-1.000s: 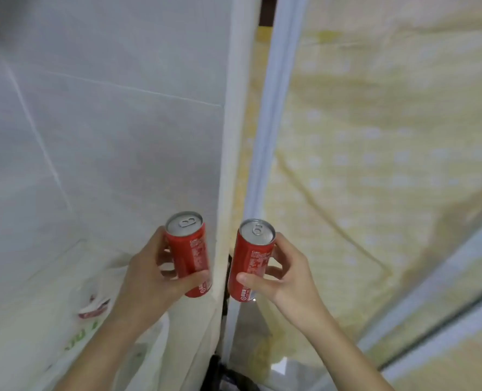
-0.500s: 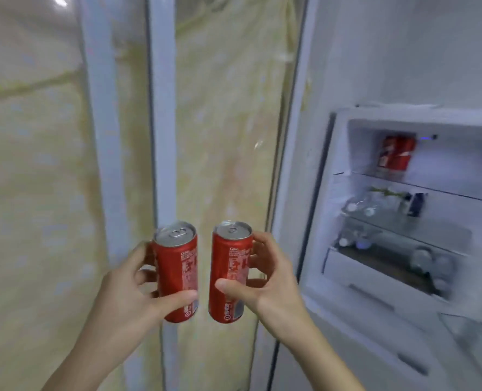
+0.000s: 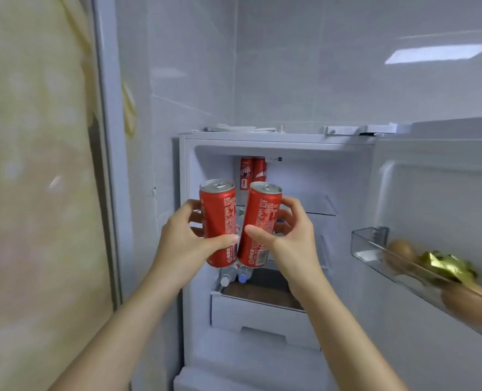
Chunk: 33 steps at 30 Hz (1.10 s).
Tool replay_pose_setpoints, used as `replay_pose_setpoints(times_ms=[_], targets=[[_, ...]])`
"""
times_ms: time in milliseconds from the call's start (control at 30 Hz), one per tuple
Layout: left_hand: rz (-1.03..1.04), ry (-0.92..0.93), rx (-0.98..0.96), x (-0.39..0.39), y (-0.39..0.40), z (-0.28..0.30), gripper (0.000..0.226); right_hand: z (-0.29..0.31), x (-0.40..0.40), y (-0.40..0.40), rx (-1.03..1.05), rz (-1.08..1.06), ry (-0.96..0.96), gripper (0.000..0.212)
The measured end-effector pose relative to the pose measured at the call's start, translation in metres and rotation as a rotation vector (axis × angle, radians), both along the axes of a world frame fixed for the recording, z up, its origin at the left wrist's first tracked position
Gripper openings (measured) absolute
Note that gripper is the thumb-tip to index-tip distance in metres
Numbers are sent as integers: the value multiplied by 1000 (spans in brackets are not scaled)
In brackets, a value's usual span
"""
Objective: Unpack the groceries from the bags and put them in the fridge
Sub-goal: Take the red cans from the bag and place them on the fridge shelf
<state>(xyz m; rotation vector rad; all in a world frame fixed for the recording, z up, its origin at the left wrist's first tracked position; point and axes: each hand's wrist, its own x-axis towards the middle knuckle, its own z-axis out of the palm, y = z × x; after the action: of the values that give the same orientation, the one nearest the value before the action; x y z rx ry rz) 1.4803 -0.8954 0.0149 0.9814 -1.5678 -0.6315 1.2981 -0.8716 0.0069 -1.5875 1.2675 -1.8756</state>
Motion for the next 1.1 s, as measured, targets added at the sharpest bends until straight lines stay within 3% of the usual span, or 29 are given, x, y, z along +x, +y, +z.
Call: replay_pose_setpoints(times_ms=[133, 333, 633, 900, 1100], targets=[[-77, -10, -38, -35, -78, 16, 68, 15, -17, -55, -19, -105, -30, 61], [-173, -22, -93, -88, -172, 24, 78, 25, -48, -128, -60, -298, -57, 63], [-340, -40, -64, -183, -263, 17, 66, 22, -114, -200, -45, -516, -106, 65], [-399, -88, 47, -236, -317, 21, 70, 25, -162, -246, 78, -528, -146, 68], [-422, -114, 100, -255, -352, 24, 41, 35, -189, -285, 177, -546, -88, 65]])
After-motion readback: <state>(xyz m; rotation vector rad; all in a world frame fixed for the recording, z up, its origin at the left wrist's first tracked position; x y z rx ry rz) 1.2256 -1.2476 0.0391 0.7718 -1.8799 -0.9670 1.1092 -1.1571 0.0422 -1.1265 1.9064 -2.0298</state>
